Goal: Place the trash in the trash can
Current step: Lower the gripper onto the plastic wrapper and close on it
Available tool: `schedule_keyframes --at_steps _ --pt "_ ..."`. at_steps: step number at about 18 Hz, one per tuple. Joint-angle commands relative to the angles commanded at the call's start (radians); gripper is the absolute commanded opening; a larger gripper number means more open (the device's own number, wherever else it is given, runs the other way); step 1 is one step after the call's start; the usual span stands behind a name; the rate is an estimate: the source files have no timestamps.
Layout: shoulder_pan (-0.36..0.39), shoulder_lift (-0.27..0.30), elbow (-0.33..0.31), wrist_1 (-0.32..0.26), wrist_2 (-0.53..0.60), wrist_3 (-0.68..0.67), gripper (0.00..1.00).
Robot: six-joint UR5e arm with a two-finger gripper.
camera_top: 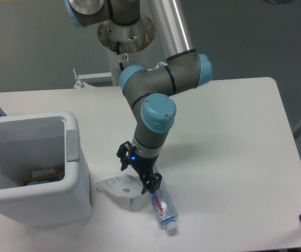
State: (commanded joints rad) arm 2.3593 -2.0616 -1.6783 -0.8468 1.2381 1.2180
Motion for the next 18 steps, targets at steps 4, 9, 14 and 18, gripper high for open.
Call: schedule_keyframes --at_steps 4,9,14,18 --pt "0.002 -0.025 0.008 0.012 -0.011 -0.002 1.00" --pt "-0.003 -0.049 -0.009 0.072 -0.011 -0.027 1.00" --pt "-0.020 -0.048 -0.017 0.074 -0.006 -0.063 0.72" --pt "-0.021 -0.045 -0.015 0.074 -0.006 -0.107 0.24"
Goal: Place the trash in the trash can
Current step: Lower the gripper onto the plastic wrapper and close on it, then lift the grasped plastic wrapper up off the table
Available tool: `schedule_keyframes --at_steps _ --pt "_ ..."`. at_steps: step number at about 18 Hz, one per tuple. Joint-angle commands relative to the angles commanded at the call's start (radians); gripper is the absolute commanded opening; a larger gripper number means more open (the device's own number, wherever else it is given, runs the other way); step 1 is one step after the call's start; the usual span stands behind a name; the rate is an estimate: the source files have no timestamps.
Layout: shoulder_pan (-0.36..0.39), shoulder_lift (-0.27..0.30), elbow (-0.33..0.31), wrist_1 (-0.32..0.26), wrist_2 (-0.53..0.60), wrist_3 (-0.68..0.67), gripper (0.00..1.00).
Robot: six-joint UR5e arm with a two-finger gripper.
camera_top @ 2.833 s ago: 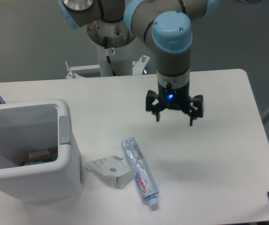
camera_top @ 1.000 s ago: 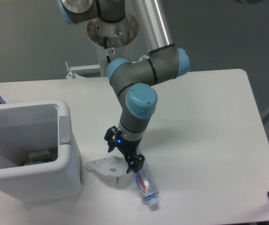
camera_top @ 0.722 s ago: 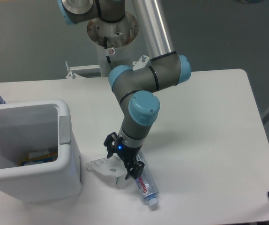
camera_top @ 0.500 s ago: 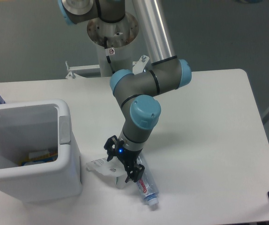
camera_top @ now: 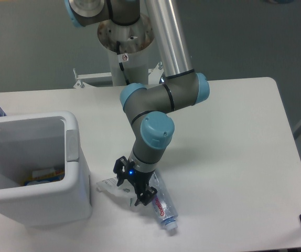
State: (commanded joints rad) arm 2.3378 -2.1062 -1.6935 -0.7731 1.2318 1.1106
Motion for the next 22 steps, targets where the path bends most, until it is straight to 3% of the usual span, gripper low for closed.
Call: schedule_keyframes --at_steps 2,6,13,17,22 --pt "0.000 0.003 0.000 0.000 0.000 -0.011 0.21" --pt "0.000 0.011 0.002 -0.002 0.000 -0.072 0.01" --pt "0.005 0.034 0.038 -0.002 -0.006 -0.164 0.00" --pt "0.055 0.057 0.084 -0.003 -0.032 -0.208 0.00" --pt "0.092 0.055 0.210 -0.003 -0.124 -0.423 0.00"
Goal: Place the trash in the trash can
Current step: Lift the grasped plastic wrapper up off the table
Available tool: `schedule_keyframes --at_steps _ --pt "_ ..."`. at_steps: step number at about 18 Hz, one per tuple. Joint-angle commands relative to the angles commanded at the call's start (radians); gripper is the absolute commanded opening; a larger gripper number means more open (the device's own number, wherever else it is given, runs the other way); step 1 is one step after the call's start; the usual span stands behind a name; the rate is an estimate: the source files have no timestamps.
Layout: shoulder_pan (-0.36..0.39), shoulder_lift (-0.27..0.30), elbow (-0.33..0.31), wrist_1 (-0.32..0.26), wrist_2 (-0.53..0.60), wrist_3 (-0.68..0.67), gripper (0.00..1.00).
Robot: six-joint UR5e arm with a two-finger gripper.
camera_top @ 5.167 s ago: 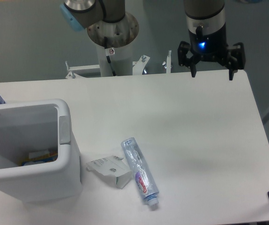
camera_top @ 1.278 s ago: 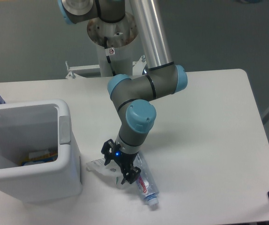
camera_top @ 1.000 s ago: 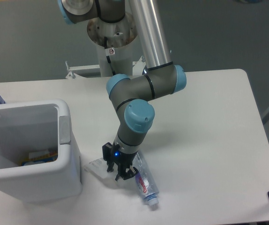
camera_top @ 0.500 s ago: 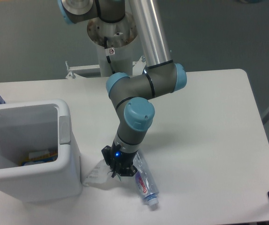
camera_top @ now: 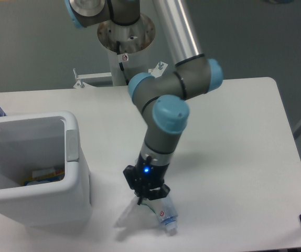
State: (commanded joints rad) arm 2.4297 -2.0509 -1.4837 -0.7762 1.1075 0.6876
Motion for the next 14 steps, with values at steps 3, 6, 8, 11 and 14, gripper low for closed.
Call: schedule_keyframes --at_steps 3,6,8,11,14 --pt "0.031 0.000 0.051 0.000 -0.027 -0.068 0.00" --pt "0.057 0.012 0.095 0.000 -0.092 -0.187 0.00" --pt "0.069 0.023 0.132 0.000 -0.101 -0.243 0.00" --pt "0.078 0.047 0.170 0.000 -0.101 -0.319 0.00" --pt "0.084 0.103 0.177 0.000 -0.106 -0.382 0.00"
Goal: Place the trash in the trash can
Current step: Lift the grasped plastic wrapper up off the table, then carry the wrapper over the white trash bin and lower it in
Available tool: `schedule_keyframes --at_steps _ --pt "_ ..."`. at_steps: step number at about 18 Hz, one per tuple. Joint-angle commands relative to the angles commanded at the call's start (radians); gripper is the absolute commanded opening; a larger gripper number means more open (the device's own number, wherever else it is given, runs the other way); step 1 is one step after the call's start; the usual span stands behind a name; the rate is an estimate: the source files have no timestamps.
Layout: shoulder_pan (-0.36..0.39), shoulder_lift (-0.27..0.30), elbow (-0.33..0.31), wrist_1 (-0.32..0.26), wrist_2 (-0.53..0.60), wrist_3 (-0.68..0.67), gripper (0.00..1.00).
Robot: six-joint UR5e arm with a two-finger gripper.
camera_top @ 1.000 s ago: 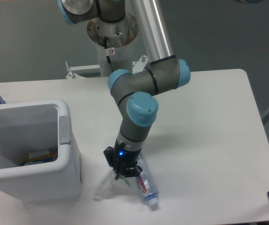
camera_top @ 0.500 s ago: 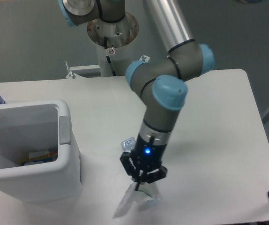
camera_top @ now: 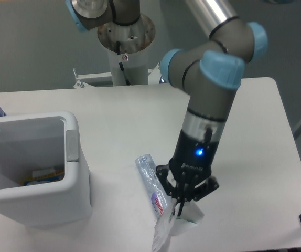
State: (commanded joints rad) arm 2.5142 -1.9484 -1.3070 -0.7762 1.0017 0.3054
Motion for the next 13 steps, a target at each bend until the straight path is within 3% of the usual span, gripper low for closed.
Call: schedule_keyframes --at_steps 6,13 --pt "0.014 0.118 -0.003 0.000 0.005 -0.126 0.00" --pt "-0.021 0.181 -0.024 -0.005 0.011 -0.296 0.00"
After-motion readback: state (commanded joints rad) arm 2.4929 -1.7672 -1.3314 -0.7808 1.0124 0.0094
